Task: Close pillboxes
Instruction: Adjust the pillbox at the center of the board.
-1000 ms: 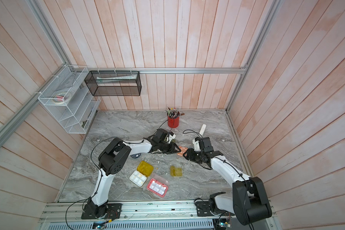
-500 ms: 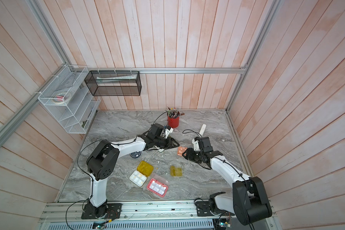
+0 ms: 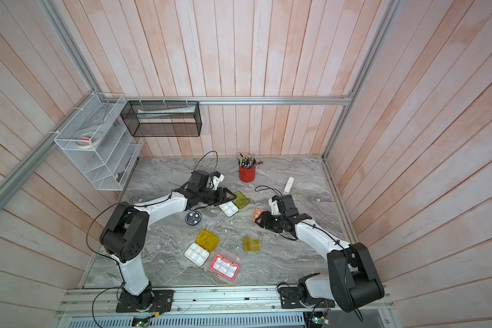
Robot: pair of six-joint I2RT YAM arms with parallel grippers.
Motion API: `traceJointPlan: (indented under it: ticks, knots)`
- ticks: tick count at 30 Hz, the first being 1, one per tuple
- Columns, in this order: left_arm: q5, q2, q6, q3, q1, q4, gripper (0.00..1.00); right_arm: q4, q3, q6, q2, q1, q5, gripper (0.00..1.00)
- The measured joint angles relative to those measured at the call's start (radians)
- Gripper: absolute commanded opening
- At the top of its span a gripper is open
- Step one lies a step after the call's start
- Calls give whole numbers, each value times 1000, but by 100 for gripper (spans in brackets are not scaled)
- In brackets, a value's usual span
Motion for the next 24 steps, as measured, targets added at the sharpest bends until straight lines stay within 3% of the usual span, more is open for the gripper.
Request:
traceJointPlan:
  ticks: [9,24]
  knots:
    - [23,33,26,-3,117,4,61,6,3,2,6,8,-2,54]
    - [51,204,48,109,138,9,62,-3,4,0,-3,8,17,55]
